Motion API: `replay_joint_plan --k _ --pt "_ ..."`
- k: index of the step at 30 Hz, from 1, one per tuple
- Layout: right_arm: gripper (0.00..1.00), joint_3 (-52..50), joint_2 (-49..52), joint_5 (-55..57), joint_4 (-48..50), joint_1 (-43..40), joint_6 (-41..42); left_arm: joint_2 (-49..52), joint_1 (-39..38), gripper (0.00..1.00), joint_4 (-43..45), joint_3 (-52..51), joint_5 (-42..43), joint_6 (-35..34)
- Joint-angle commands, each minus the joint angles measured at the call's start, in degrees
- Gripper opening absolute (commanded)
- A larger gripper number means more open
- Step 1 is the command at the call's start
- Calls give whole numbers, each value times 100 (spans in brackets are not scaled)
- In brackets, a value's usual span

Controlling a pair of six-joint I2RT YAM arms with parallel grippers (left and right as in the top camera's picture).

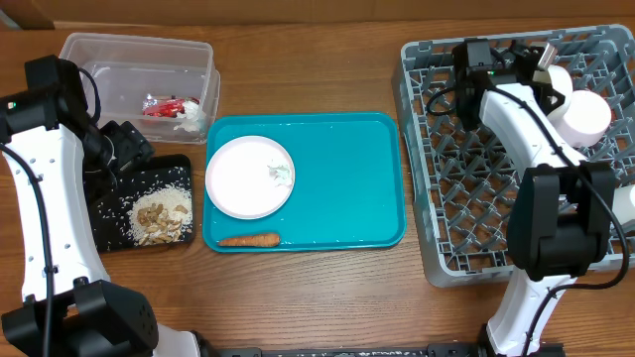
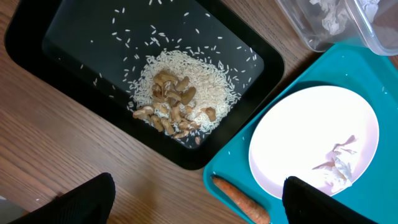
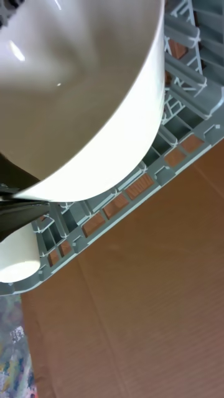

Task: Sort waste into correct bins and load items into the dishwasher
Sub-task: 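Lift the white bowl and set it in the dish rack, then grasp the crumpled tissue on the white plate with the left gripper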

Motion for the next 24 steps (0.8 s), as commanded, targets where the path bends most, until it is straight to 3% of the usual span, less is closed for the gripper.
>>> replay_joint_plan --k 1,8,15,21,24 --pt "4 -72 105 -977 -192 192 20 -111 -13 88 20 101 28 -17" --pt "25 -72 103 -2135 -990 280 24 -111 -13 88 22 101 26 -17" --pt "26 -55 -168 -2269 -1558 280 892 -111 -13 88 17 101 26 -17" --pt "28 -55 -1029 -3093 -1539 282 828 -111 -13 88 11 101 26 -17" --pt "38 46 -1628 -4135 -1517 282 70 -111 -13 89 0 101 26 -15"
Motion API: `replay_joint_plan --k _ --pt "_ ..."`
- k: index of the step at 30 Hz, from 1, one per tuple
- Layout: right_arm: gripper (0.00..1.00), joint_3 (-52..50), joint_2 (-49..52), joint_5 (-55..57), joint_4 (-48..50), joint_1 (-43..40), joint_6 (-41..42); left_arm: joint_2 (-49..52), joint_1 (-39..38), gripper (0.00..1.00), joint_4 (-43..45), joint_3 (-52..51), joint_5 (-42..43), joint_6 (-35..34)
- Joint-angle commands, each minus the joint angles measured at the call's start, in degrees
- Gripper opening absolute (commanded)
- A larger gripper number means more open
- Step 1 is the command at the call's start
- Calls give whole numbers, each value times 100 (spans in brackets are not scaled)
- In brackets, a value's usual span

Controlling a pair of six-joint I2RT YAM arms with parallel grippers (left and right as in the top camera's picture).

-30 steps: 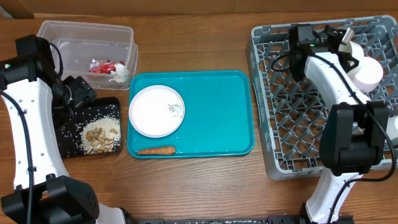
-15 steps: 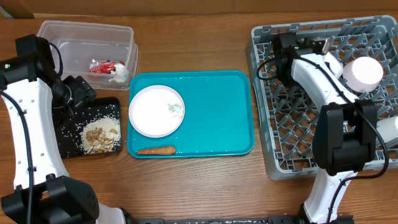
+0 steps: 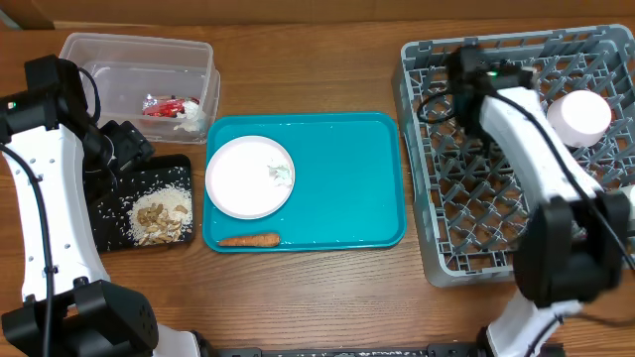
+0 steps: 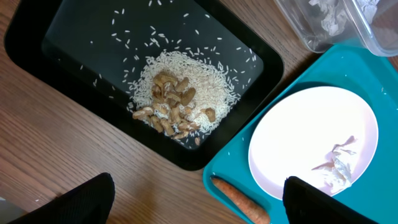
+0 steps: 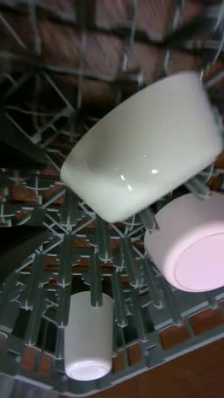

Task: Sort waste into correct bins and load items into the dishwasher
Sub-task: 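Grasp the crumpled tissue on the white plate with the left gripper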

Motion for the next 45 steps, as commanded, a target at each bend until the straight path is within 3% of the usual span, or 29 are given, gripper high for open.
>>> replay_joint_plan --k 1,2,3,6,9,13,22,29,37,40,45 --pt "46 131 -868 -1611 66 -13 -916 -111 -13 89 -17 101 26 -15" --pt "52 131 -951 -1941 85 -15 -1086 -111 -13 89 -17 101 28 -17" --pt "57 131 -1110 -2990 140 -15 -1565 -111 -15 89 -15 101 74 -15" --pt "59 131 -1220 -5031 170 -13 -2197 -111 -96 89 -13 101 269 -15" --pt "62 118 -1217 -5829 28 -15 -2396 -111 -551 89 24 101 348 118" --pt "64 118 -1220 -5490 -302 -74 -2396 -20 -1646 95 260 92 343 592" --pt "68 118 -1220 -5311 -726 -466 -2391 828 -3158 95 745 90 299 586" --pt "68 118 -1220 -5316 -776 -612 -2374 1873 -3501 94 986 90 308 173" --pt "68 118 -1220 -5316 -772 -612 -2374 2586 -3501 93 1423 90 326 173" --pt "68 118 -1220 -5313 -767 -612 -2374 2839 -3501 89 1495 90 393 173" --pt "68 118 -1220 -5313 -765 -612 -2374 2927 -3501 67 1510 90 435 175"
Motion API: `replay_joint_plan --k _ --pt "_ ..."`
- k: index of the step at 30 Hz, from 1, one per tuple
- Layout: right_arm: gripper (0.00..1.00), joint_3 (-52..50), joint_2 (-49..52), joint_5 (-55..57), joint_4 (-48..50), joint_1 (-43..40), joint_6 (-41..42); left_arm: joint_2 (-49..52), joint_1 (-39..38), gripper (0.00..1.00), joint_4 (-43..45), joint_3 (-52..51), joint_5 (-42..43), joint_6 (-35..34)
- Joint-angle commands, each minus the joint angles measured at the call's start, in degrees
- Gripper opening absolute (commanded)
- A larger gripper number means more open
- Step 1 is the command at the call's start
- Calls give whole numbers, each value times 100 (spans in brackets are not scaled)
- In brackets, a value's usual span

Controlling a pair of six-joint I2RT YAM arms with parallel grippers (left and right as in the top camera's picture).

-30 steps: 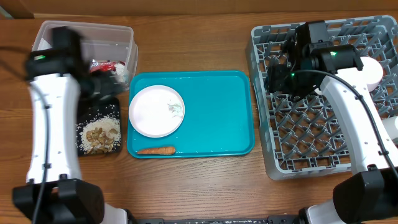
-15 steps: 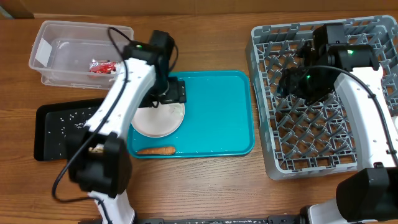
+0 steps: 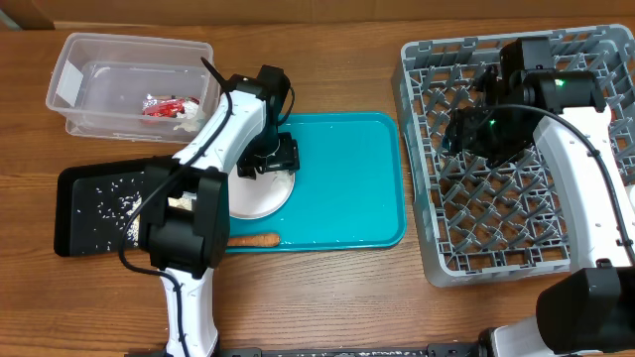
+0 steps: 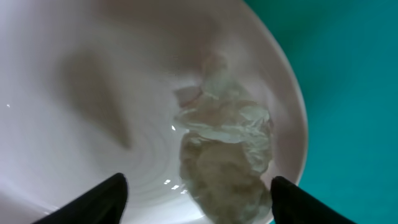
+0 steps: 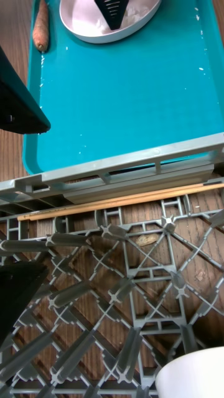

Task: Sort waste into correct bins and load items into the dishwasher
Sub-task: 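Grasp the crumpled tissue on the white plate with the left gripper, then drop the tissue into the clear bin with the left gripper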

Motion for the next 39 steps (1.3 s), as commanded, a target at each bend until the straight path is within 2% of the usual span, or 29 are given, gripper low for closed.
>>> replay_joint_plan --k 1,7,10,13,17,23,27,30,39 --pt "68 76 -42 -9 24 -9 -20 87 -2 63 22 85 68 -59" --pt "68 79 -42 -9 35 -9 -20 87 -2 27 -35 85 68 -57" --pt "68 79 -42 -9 35 -9 -20 81 11 12 -101 103 59 -50" --pt "68 76 -42 -9 33 -9 -20 42 44 4 -243 164 13 -55" --pt "68 76 -42 -9 20 -9 -22 -212 138 4 -503 297 -280 -90" --pt "68 76 -42 -9 20 -9 -22 -1261 378 4 -586 345 -780 -146" --pt "68 79 -42 -9 17 -9 -20 -2129 763 4 -35 345 -1276 -144" --pt "68 79 -42 -9 13 -9 -22 -2356 1060 4 492 345 -1495 -144" --pt "68 79 -42 -9 7 -9 -22 -1843 1814 4 1827 341 -1698 -136"
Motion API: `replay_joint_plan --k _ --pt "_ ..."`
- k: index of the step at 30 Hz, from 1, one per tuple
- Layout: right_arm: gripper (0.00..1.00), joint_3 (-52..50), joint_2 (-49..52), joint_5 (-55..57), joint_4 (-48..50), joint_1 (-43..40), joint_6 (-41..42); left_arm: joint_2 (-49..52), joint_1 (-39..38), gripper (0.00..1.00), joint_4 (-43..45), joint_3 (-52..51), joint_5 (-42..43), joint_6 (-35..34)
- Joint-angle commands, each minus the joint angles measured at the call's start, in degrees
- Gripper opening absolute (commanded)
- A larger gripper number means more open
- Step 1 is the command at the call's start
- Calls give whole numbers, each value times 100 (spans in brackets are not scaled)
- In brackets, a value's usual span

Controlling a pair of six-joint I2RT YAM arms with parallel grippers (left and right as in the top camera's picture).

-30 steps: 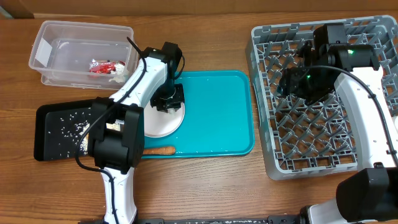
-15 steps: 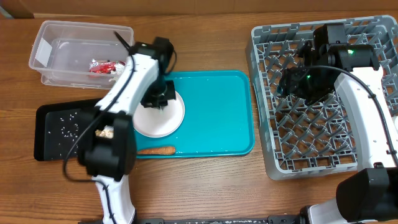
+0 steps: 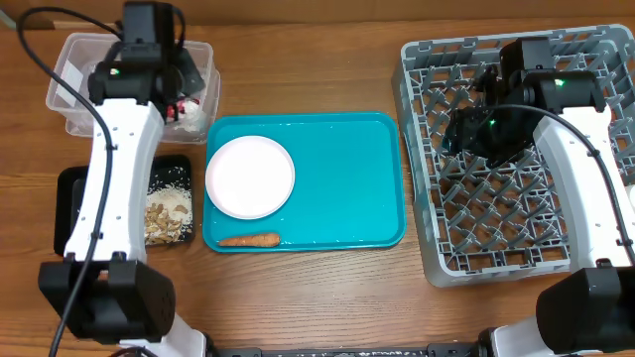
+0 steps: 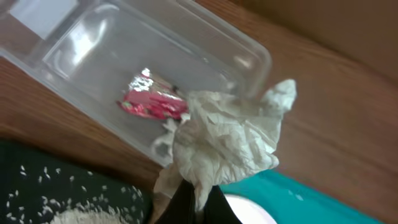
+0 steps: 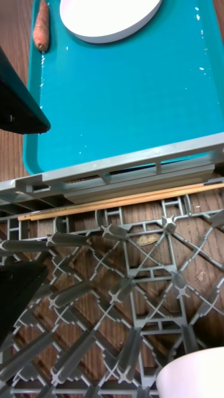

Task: Sort waste into correct bins and load items into the dishwasher
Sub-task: 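Drop the tissue into the clear bin with the left gripper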

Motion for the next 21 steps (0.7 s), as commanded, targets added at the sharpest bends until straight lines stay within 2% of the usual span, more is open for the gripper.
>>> replay_joint_plan --k 1,3,8,13,14,15,21 --pt "68 79 -42 -11 20 -9 -20 487 201 5 308 0 -179 -22" --pt "68 79 -42 -9 22 -9 -22 721 289 6 476 0 -181 -2" --pt "68 79 -42 -9 22 -9 -22 1152 413 27 848 0 -157 131" --pt "68 76 -42 -9 24 -9 -22 1239 411 40 949 7 -155 302" --pt "68 79 -42 -9 24 -9 -22 1154 404 49 833 96 -131 387" --pt "68 79 -42 -9 24 -9 -22 1108 400 52 739 157 -133 407" --pt "68 79 -42 -9 28 -9 -22 391 251 62 -866 621 608 402"
